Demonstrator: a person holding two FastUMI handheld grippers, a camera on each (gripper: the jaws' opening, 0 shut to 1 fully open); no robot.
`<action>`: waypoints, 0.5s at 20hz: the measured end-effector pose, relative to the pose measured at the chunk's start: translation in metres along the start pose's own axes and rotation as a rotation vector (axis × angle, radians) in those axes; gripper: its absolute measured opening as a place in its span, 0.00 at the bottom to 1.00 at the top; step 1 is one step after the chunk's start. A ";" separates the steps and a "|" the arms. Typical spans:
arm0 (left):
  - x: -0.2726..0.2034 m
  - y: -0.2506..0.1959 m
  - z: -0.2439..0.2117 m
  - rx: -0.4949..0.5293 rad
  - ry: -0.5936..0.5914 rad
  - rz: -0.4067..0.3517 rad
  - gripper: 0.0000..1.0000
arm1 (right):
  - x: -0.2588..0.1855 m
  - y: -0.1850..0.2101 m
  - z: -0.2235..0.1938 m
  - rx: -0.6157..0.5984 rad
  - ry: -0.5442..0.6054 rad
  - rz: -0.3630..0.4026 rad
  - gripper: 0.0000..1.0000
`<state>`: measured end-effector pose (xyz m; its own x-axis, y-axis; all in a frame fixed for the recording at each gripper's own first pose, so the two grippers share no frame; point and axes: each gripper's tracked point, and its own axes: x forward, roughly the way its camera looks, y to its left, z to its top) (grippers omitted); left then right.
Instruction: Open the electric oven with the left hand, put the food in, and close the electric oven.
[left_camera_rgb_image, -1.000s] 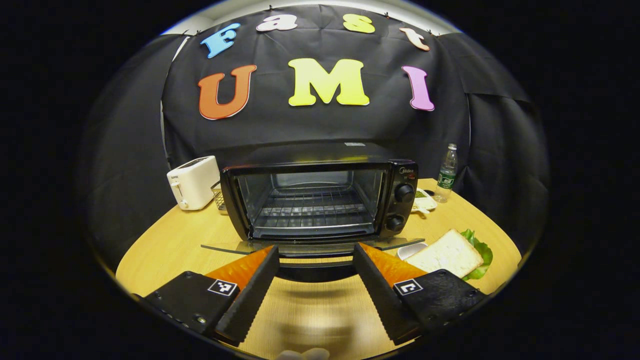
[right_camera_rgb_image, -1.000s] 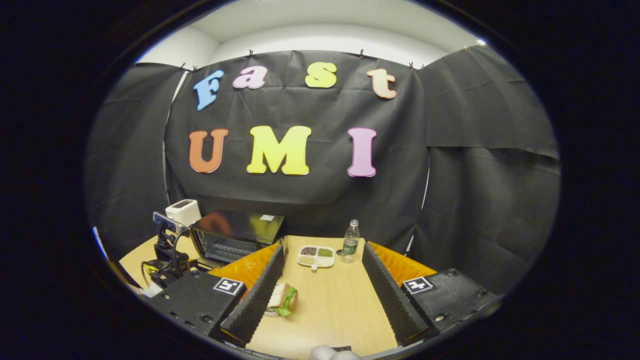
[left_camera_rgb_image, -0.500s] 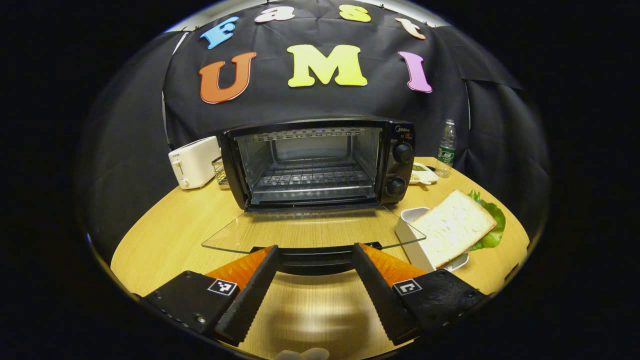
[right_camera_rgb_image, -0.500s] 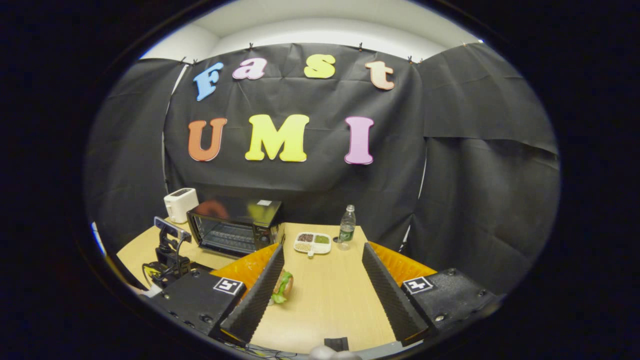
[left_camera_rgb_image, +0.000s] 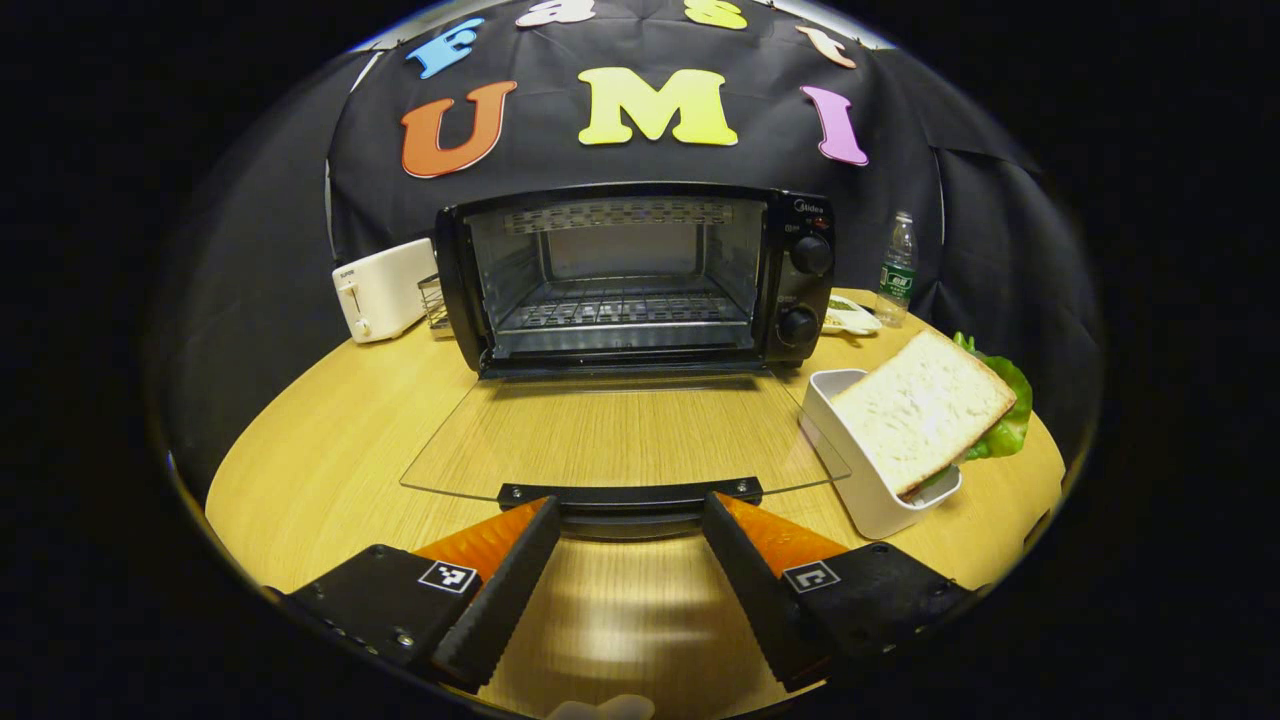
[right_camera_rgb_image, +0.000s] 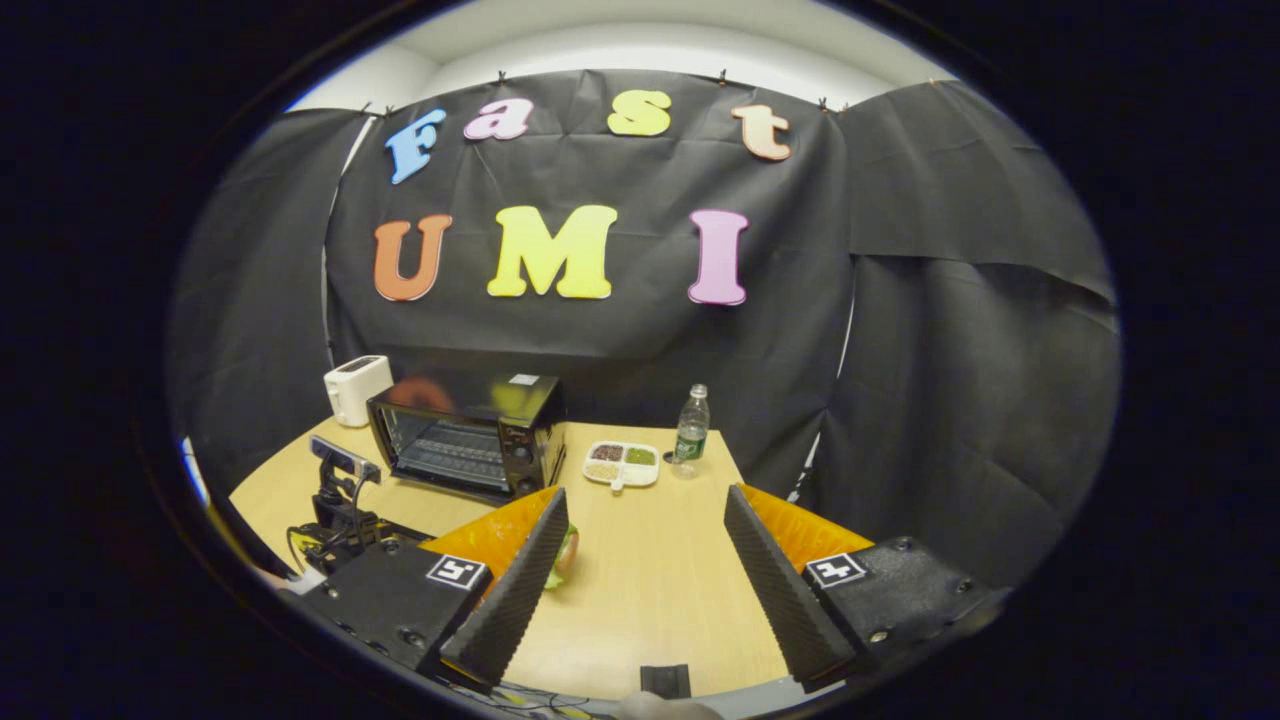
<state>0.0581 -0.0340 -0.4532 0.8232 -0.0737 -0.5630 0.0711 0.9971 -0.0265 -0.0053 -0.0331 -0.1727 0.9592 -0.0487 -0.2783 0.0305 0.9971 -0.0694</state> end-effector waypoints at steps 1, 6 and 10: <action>-0.003 0.002 0.005 -0.006 -0.019 0.001 0.96 | 0.003 0.000 0.000 0.000 0.000 0.000 0.97; -0.038 0.018 0.042 -0.012 -0.083 -0.001 0.96 | 0.021 0.002 -0.009 0.007 0.014 0.014 0.98; -0.086 0.041 0.088 -0.004 -0.174 0.027 0.96 | 0.046 0.010 -0.036 0.026 0.074 0.057 0.97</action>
<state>0.0397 0.0114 -0.3327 0.9100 -0.0488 -0.4117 0.0458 0.9988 -0.0172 0.0292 -0.0275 -0.2203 0.9363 0.0046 -0.3513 -0.0149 0.9995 -0.0265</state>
